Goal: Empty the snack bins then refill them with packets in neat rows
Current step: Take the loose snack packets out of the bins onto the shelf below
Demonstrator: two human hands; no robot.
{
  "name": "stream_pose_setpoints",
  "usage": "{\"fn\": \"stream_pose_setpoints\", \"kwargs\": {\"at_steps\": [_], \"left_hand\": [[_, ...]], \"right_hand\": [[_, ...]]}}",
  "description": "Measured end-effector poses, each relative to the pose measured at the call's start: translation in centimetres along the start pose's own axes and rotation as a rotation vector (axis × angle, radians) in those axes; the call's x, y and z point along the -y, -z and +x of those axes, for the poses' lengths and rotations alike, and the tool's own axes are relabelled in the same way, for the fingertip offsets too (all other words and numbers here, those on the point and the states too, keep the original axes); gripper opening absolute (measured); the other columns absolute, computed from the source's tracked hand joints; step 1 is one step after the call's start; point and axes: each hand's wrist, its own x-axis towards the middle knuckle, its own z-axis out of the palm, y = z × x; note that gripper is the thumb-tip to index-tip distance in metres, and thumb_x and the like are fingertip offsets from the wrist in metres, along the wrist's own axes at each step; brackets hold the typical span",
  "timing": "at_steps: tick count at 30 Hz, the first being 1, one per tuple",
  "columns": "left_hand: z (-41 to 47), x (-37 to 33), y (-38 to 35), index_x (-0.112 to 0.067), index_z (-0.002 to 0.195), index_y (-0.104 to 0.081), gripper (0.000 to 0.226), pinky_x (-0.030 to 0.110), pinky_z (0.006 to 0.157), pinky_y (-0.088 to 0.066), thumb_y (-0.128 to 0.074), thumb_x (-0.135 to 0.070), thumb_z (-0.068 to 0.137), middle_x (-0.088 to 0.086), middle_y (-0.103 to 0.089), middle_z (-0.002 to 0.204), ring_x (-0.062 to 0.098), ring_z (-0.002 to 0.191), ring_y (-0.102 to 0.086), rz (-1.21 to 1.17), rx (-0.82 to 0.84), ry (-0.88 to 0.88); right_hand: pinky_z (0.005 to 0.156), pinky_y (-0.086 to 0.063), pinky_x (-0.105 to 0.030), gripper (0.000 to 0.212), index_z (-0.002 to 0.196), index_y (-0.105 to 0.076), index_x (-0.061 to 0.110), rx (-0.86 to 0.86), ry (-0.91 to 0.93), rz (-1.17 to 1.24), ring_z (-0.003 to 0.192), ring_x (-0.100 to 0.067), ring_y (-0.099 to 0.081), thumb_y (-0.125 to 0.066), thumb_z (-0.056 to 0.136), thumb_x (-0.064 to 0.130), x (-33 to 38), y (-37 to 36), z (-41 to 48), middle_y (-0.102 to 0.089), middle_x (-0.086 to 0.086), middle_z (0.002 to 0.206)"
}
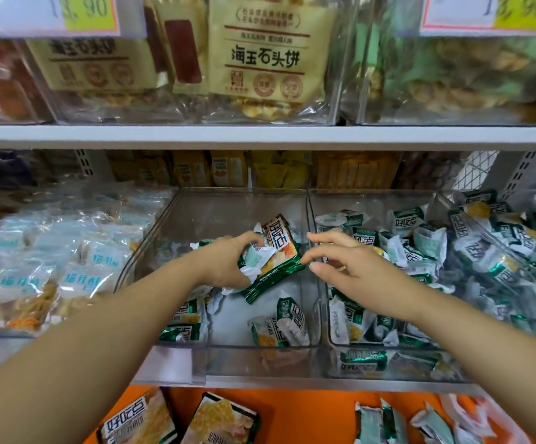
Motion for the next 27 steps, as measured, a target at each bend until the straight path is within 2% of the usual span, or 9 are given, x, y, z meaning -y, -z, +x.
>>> {"fn": "stream_pose_setpoints", "kwargs": {"at_steps": [6, 8, 10, 12, 14, 16, 18, 21, 27], "left_hand": [[-2.1, 0.2, -0.3, -0.035, 0.121, -0.038, 0.054, 0.026, 0.045, -0.042, -0.066, -0.015, 0.08, 0.003, -0.052, 0.12, 0.013, 0.05, -0.048, -0.172, -0.107, -0.064], [-2.6, 0.2, -0.3, -0.037, 0.117, -0.04, 0.049, 0.026, 0.047, -0.041, -0.065, -0.014, 0.082, 0.002, -0.054, 0.109, 0.011, 0.047, -0.045, -0.223, -0.154, -0.073], [-2.8, -0.2, -0.4, -0.044, 0.133, -0.032, 0.064, 0.02, 0.048, -0.038, -0.065, -0.017, 0.085, 0.0, -0.051, 0.097, 0.008, 0.052, -0.046, -0.183, -0.105, -0.076], [-2.4, -0.6, -0.4, -0.051, 0.145, -0.011, 0.087, 0.02, 0.057, -0.038, -0.066, -0.022, 0.085, 0.001, -0.047, 0.112, 0.009, 0.07, -0.051, -0.095, -0.033, -0.087], [-1.7, -0.7, -0.1, -0.053, 0.146, -0.004, 0.094, 0.019, 0.06, -0.04, -0.068, -0.024, 0.084, 0.003, -0.047, 0.121, 0.011, 0.075, -0.053, -0.04, 0.027, -0.097], [-0.8, -1.0, 0.6, -0.052, 0.146, -0.008, 0.092, 0.015, 0.052, -0.04, -0.07, -0.022, 0.084, 0.0, -0.055, 0.103, 0.01, 0.059, -0.051, -0.037, 0.113, -0.077], [-0.1, -1.6, 1.3, -0.051, 0.144, -0.017, 0.086, 0.021, 0.049, -0.047, -0.071, -0.018, 0.084, -0.002, -0.055, 0.083, 0.013, 0.052, -0.054, -0.06, 0.194, -0.042], [0.5, -2.1, 1.8, -0.046, 0.136, -0.031, 0.073, 0.029, 0.053, -0.056, -0.07, -0.013, 0.084, 0.007, -0.054, 0.087, 0.02, 0.059, -0.057, -0.091, 0.223, -0.021], [-1.3, -0.5, 1.1, -0.041, 0.133, -0.035, 0.065, 0.022, 0.044, -0.034, -0.065, -0.01, 0.085, 0.004, -0.05, 0.065, 0.008, 0.046, -0.04, -0.069, 0.061, -0.094]], "right_hand": [[0.085, -0.034, -0.006, 0.02, 0.095, -0.05, 0.053, -0.021, -0.016, 0.037, 0.108, 0.007, -0.046, -0.046, 0.097, 0.033, 0.3, -0.2, -0.2, -0.034, 0.021, 0.14], [0.085, -0.034, -0.007, 0.019, 0.097, -0.051, 0.052, -0.022, -0.023, 0.045, 0.11, 0.006, -0.047, -0.046, 0.097, 0.034, 0.3, -0.3, -0.2, -0.034, 0.021, 0.141], [0.083, -0.034, -0.006, 0.019, 0.097, -0.051, 0.052, -0.024, -0.027, 0.046, 0.107, 0.008, -0.047, -0.046, 0.097, 0.034, 0.4, -0.3, -0.1, -0.034, 0.021, 0.141], [0.082, -0.036, -0.007, 0.019, 0.097, -0.051, 0.053, -0.026, -0.03, 0.047, 0.105, 0.009, -0.048, -0.046, 0.097, 0.034, 0.4, -0.4, 0.0, -0.034, 0.022, 0.14], [0.084, -0.036, -0.009, 0.018, 0.096, -0.052, 0.053, -0.026, -0.033, 0.051, 0.104, 0.009, -0.049, -0.046, 0.096, 0.035, 0.4, -0.4, 0.0, -0.034, 0.022, 0.141], [0.082, -0.035, -0.006, 0.019, 0.096, -0.051, 0.054, -0.015, -0.028, 0.04, 0.104, 0.012, -0.046, -0.046, 0.096, 0.035, 0.3, -0.4, -0.1, -0.034, 0.023, 0.139], [0.08, -0.034, -0.003, 0.02, 0.095, -0.05, 0.055, -0.008, -0.027, 0.036, 0.103, 0.016, -0.044, -0.046, 0.096, 0.035, 0.3, -0.2, -0.1, -0.033, 0.025, 0.137], [0.081, -0.034, -0.004, 0.018, 0.097, -0.051, 0.052, -0.002, -0.037, 0.028, 0.108, 0.012, -0.043, -0.045, 0.096, 0.036, 0.3, -0.2, 0.0, -0.033, 0.023, 0.139], [0.094, -0.033, -0.008, 0.016, 0.104, -0.054, 0.047, 0.025, -0.043, -0.007, 0.121, 0.002, -0.042, -0.046, 0.097, 0.035, 0.8, 0.3, -0.1, -0.032, 0.019, 0.144]]}}
